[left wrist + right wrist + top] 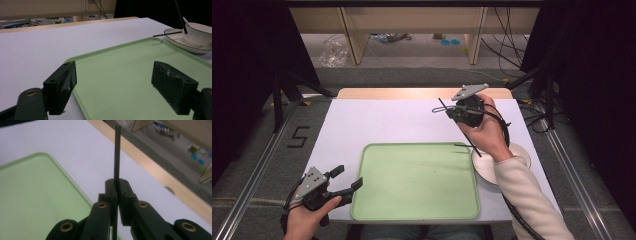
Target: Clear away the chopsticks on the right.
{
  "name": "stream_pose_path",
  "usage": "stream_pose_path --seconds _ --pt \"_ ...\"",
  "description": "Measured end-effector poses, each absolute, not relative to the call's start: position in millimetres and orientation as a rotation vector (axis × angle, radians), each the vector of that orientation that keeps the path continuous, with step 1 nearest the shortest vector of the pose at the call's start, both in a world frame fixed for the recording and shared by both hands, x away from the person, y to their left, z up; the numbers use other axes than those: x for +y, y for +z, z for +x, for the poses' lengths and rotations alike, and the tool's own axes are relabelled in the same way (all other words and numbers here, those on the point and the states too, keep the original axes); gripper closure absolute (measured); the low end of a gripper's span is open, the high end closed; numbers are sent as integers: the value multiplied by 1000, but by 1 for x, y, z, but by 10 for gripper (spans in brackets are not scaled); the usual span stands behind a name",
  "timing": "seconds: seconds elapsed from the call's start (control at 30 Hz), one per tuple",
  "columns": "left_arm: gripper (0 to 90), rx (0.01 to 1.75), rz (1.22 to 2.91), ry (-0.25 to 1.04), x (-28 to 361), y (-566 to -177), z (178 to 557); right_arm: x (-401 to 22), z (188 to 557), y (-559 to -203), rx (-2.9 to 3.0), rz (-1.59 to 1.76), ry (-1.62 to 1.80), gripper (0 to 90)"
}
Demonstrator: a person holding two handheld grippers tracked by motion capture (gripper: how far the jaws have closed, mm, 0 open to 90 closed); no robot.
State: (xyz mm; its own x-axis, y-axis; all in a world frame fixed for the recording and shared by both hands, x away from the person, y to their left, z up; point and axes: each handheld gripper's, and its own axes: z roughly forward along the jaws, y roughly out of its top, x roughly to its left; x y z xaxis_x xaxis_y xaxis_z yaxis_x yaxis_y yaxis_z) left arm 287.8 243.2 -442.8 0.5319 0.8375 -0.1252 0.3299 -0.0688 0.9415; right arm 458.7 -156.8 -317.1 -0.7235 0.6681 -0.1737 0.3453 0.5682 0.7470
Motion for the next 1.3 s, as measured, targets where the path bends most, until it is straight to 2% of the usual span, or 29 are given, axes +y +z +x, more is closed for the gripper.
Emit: stream_pose_path --seconds 0.1,0.17,0.4,0.83,1.3 --pt "203 1004 1646 562 243 -443 288 -154 459 -317 2377 885 989 882" --pt "203 1005 1647 561 243 -443 288 -150 455 -318 2365 1080 981 881" --pt "203 1005 1645 561 243 -443 288 -146 460 -335 2377 1421 889 881" --pt "203 1005 1646 561 243 -443 288 -143 477 -394 2359 2100 502 881" --pt "203 1004 1647 561 243 -443 288 -137 484 -426 2353 2187 377 880"
